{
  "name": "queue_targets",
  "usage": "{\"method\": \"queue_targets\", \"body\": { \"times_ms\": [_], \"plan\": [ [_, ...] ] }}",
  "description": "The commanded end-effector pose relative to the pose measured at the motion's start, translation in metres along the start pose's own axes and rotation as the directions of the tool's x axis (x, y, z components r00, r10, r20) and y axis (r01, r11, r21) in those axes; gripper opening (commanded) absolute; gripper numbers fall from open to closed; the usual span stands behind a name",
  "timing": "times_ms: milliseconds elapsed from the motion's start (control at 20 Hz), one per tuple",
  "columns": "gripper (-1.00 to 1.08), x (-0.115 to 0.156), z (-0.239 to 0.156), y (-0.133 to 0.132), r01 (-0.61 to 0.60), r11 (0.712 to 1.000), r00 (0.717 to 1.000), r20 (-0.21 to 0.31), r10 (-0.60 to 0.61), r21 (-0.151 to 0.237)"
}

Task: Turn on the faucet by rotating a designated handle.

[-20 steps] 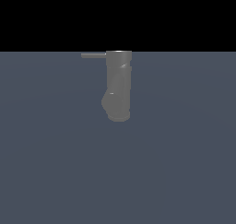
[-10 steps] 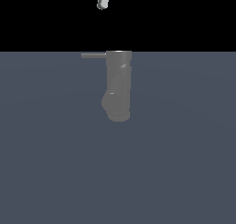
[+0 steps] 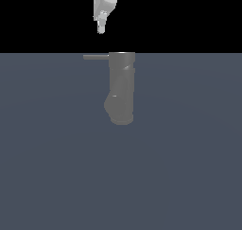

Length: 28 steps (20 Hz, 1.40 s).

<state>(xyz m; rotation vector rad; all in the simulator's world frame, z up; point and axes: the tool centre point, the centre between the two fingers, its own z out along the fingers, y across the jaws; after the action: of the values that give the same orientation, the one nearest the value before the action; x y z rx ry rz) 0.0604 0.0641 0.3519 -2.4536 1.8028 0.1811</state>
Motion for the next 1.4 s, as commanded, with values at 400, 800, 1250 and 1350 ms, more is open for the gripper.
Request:
{"method": "queue_targets", "body": {
  "times_ms": [400,800,1250,1350],
  "plan": [
    [-1.00,-0.006,0.054,-0.053,-0.242,0.970,0.966,-0.085,0.242,0.015],
    [-1.00,-0.013,0.079,-0.075,-0.334,0.942,0.933,-0.129,0.336,0.041],
    [-1.00,-0.015,0.086,-0.081,-0.357,0.933,0.922,-0.141,0.361,0.051],
    [-1.00,-0.015,0.086,-0.081,-0.356,0.933,0.923,-0.140,0.359,0.050]
  ]
}}
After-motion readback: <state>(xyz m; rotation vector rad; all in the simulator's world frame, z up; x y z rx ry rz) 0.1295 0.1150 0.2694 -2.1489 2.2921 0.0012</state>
